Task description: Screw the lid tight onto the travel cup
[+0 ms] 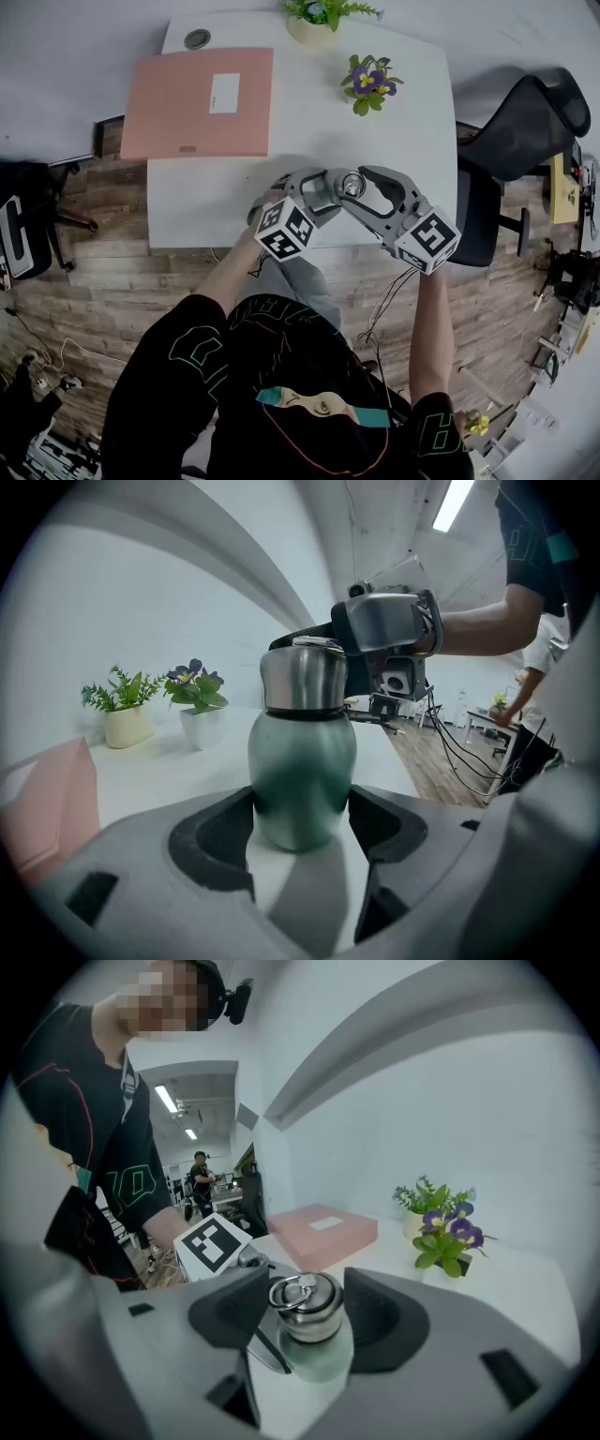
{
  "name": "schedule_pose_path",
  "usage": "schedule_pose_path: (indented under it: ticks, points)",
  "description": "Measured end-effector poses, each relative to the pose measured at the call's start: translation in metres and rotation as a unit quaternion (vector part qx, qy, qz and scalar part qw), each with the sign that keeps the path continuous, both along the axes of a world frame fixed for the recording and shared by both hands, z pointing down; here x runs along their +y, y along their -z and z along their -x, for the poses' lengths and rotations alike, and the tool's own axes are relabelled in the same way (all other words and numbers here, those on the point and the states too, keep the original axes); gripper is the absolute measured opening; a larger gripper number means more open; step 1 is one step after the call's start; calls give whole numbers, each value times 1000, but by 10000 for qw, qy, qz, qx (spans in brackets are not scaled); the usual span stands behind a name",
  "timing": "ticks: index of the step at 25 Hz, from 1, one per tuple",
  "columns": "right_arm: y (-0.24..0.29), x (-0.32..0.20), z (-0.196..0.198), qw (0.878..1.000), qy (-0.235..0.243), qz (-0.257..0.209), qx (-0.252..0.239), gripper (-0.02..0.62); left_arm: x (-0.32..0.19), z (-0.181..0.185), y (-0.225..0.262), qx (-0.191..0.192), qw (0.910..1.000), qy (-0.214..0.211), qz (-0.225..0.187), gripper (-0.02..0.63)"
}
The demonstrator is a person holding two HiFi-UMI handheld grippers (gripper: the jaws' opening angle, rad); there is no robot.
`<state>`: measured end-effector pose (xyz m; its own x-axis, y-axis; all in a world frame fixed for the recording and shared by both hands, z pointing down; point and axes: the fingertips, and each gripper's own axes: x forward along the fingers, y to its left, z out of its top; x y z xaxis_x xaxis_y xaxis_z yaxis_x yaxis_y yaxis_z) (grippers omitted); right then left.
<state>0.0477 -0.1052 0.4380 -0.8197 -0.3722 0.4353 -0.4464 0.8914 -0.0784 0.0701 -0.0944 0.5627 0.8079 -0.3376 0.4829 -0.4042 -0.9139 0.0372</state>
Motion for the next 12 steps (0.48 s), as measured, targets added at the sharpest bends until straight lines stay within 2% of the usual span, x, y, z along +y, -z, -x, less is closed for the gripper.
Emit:
schedule_pose_path:
  ticks: [7, 12]
  points:
    - [0, 1, -2, 9970, -749, -210, -40, 253, 1, 0, 0, -6, 10000, 12, -33, 328]
    - [-1, -1, -5, 9886, -1471, -308, -84, 253, 0, 0, 0, -5, 10000, 23, -42, 328]
